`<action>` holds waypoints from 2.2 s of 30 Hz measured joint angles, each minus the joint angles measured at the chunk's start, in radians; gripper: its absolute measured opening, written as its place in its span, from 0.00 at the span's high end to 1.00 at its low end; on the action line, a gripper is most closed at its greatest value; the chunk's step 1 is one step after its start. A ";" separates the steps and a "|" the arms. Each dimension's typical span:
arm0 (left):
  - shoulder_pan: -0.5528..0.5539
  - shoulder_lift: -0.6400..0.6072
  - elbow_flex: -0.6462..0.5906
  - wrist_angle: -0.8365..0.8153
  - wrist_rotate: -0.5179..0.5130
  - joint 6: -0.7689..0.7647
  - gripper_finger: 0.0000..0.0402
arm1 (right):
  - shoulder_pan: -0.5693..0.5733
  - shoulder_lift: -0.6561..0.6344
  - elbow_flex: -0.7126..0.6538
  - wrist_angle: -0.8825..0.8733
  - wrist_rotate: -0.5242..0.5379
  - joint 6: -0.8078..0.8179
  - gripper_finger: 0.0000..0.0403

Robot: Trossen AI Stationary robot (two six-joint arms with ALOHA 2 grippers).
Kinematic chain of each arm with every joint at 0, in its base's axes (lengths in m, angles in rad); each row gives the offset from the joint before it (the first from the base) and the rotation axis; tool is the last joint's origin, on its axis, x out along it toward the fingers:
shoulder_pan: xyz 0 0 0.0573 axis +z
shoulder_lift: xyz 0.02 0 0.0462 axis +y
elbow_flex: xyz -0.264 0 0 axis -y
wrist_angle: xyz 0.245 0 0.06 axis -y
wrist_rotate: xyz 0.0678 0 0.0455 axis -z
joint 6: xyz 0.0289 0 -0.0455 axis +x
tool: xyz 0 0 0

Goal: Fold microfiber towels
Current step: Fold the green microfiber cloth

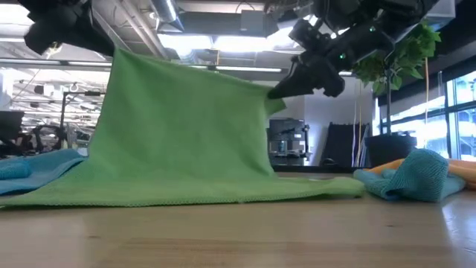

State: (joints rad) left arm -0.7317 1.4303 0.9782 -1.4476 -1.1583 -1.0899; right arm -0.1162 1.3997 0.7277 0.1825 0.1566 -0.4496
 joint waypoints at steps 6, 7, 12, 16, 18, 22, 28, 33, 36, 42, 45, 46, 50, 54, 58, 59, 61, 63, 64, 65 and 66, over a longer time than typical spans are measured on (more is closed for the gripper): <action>-0.066 0.000 0.020 0.139 0.011 0.064 1.00 | 0.063 -0.058 0.000 -0.100 0.000 0.008 0.97; -0.075 0.000 0.020 0.176 0.016 0.097 1.00 | 0.078 -0.064 0.000 -0.125 -0.016 0.012 0.97; -0.099 0.000 0.001 0.423 0.063 0.258 1.00 | 0.131 -0.061 0.000 -0.262 -0.111 0.058 0.97; -0.096 0.006 -0.056 0.618 0.118 0.336 1.00 | 0.156 -0.042 -0.011 -0.292 -0.130 0.115 0.97; -0.094 0.019 -0.096 0.699 0.144 0.347 1.00 | 0.166 -0.032 -0.030 -0.278 -0.132 0.125 0.97; -0.100 0.059 -0.162 0.811 0.182 0.365 1.00 | 0.174 -0.016 -0.073 -0.221 -0.136 0.135 0.97; -0.118 0.095 -0.200 0.858 0.204 0.362 1.00 | 0.172 -0.004 -0.129 -0.199 -0.161 0.187 0.97; -0.130 0.095 -0.199 0.869 0.200 0.360 1.00 | 0.181 -0.005 -0.136 -0.188 -0.241 0.241 0.97; -0.130 0.095 -0.199 0.880 0.203 0.361 1.00 | 0.201 -0.004 -0.136 -0.172 -0.260 0.240 0.97; -0.128 0.095 -0.199 0.927 0.197 0.361 1.00 | 0.224 -0.005 -0.136 -0.160 -0.263 0.240 0.97; -0.109 0.095 -0.203 0.988 0.149 0.361 1.00 | 0.225 -0.005 -0.136 -0.159 -0.263 0.239 0.97; -0.095 0.095 -0.207 1.016 0.137 0.362 1.00 | 0.225 -0.004 -0.136 -0.159 -0.263 0.238 0.97; -0.001 0.095 -0.213 1.122 0.238 0.460 0.99 | 0.225 -0.005 -0.136 -0.159 -0.237 0.237 0.97; 0.121 0.095 -0.213 1.266 0.457 0.638 0.94 | 0.225 -0.005 -0.135 -0.158 -0.237 0.237 0.97; 0.255 0.095 -0.212 1.345 0.736 0.739 0.83 | 0.225 -0.005 -0.135 -0.158 -0.237 0.237 0.97; 0.290 0.095 -0.212 1.345 0.812 0.741 0.81 | 0.225 -0.005 -0.135 -0.158 -0.237 0.237 0.97; 0.360 0.095 -0.212 1.343 0.966 0.742 0.75 | 0.225 -0.005 -0.135 -0.158 -0.237 0.236 0.97; 0.421 0.095 -0.212 1.344 1.111 0.742 0.70 | 0.225 -0.005 -0.135 -0.158 -0.237 0.235 0.97; 0.450 0.095 -0.212 1.344 1.167 0.742 0.69 | 0.225 -0.005 -0.135 -0.158 -0.237 0.235 0.97; 0.480 0.095 -0.212 1.344 1.216 0.742 0.67 | 0.225 -0.005 -0.135 -0.158 -0.237 0.235 0.97; 0.506 0.095 -0.212 1.341 1.243 0.738 0.66 | 0.225 -0.005 -0.134 -0.158 -0.237 0.235 0.97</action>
State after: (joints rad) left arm -0.2256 1.5249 0.7658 -0.1065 0.0850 -0.3523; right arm 0.1089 1.3949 0.5934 0.0242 -0.0803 -0.2150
